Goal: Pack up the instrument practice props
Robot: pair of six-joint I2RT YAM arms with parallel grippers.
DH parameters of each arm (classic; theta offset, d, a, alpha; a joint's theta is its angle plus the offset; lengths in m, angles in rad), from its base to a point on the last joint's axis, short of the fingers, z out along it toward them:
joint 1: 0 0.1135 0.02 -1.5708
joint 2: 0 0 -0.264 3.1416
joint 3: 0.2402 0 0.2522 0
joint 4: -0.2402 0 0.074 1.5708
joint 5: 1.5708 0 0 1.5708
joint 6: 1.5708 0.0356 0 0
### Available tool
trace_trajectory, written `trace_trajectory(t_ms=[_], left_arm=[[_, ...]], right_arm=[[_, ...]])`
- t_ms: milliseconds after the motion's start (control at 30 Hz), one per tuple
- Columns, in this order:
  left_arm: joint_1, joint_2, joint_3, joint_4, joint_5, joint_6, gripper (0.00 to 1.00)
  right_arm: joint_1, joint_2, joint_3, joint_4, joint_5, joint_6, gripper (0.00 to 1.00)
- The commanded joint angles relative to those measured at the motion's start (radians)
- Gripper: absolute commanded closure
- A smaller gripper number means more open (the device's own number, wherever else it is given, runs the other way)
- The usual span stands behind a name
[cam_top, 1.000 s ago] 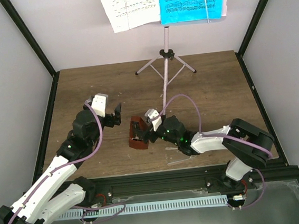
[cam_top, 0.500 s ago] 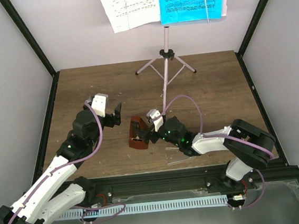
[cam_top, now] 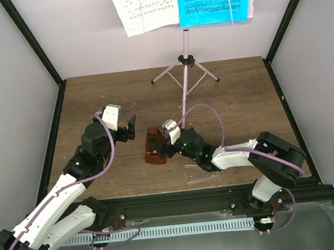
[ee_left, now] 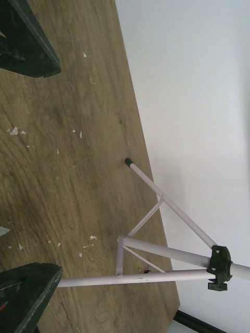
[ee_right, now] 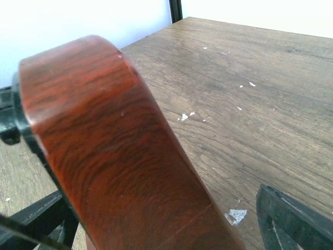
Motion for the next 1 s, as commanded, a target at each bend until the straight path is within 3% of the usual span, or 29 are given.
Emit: trace_trajectory(t_ms=[0, 700, 967], left_arm=[[-0.004, -0.008, -0.002, 0.023, -0.003, 0.013, 0.02], [-0.004, 0.003, -0.003, 0.023, 0.012, 0.019, 0.02], [-0.002, 0.170, 0.092, -0.059, 0.395, -0.029, 0.04]], right_arm=[[-0.007, 0.015, 0.047, -0.036, 0.023, 0.011, 0.08], [-0.063, 0.012, 0.056, -0.027, -0.112, -0.056, 0.04], [-0.093, 0.011, 0.076, -0.002, -0.171, -0.200, 0.00]])
